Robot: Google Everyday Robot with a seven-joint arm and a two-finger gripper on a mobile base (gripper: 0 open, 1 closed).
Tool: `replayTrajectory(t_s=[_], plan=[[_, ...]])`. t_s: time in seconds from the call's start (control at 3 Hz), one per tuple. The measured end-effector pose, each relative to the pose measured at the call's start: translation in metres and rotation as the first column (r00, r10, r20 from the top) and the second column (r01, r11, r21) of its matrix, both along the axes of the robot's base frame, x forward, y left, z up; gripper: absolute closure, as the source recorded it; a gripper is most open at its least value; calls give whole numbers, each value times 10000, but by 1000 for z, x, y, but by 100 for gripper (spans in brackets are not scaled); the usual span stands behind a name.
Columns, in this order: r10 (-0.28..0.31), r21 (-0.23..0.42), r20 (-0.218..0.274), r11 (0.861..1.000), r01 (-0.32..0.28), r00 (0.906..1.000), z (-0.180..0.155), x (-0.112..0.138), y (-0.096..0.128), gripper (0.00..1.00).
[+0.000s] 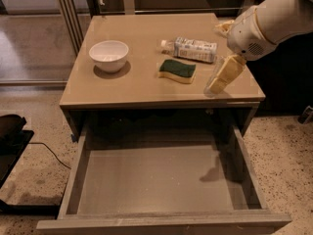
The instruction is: Place sponge into top drawer
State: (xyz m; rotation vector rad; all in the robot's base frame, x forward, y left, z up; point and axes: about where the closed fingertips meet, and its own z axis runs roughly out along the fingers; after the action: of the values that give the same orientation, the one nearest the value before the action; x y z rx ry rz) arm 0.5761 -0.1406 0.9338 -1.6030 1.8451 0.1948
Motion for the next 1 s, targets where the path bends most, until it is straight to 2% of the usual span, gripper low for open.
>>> replayTrajectory(t_s=[0.33,0.67,1.0], plan=[[91,577,-124,9983,-84,9999,-10,21,11,0],[156,914,-470,9958,-113,9988,-25,35,22,0],[-20,936,-791,9956,94,9969,-41,57,33,0]])
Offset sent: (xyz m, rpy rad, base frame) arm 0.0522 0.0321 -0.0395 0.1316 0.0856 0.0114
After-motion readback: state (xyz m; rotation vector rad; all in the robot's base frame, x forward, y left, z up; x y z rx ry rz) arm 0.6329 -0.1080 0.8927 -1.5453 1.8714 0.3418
